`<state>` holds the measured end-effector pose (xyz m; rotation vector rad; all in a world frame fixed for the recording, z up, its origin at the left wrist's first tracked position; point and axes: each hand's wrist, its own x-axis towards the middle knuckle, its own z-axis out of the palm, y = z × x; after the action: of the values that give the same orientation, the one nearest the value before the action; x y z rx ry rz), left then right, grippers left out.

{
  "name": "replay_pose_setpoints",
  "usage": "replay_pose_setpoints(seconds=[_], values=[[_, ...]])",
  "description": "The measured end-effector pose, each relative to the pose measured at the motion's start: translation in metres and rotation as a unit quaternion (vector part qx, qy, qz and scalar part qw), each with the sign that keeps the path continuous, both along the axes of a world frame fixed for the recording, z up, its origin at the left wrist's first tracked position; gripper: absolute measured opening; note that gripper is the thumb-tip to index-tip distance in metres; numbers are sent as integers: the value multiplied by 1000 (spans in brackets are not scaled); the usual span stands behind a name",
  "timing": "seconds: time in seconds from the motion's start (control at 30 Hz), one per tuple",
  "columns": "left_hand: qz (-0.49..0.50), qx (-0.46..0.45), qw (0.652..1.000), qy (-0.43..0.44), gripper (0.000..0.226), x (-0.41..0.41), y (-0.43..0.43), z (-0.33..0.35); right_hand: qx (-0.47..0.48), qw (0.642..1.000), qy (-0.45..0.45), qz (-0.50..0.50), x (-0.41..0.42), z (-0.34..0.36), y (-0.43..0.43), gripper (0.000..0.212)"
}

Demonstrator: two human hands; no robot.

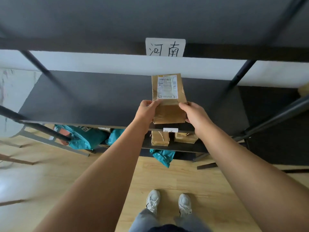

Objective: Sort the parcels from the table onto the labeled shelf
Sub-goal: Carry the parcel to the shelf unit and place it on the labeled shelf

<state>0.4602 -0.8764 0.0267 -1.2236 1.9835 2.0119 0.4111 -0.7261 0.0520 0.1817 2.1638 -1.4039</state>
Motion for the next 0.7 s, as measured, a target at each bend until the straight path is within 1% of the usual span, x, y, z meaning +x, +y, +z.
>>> replay_pose_setpoints(seconds=[0.1,0.17,0.27,0.33,0.5,0.57,0.63,0.7], values=[[-47,-43,998,-14,47,-5,-3,0,11,1000,-1,-22,-2,-4,-6,42],[-77,-61,995,-16,42,-5,-3,0,28,999,23,-39,0,-7,-8,46],[-112,-73,991,-24,47,0,2,1,54,995,62,-55,4,-11,-5,50],[-136,-85,987,-26,52,4,7,1,63,995,59,-40,6,-13,-2,52],[-170,-116,978,-17,47,17,15,0,95,994,40,19,13,-9,2,62],[-167,-153,974,-5,46,24,19,7,97,994,39,21,18,-7,4,66],[-159,-209,965,-6,51,30,23,10,95,994,42,9,22,-3,7,69],[-161,-282,946,10,51,35,29,17,97,994,51,-6,26,0,13,69]])
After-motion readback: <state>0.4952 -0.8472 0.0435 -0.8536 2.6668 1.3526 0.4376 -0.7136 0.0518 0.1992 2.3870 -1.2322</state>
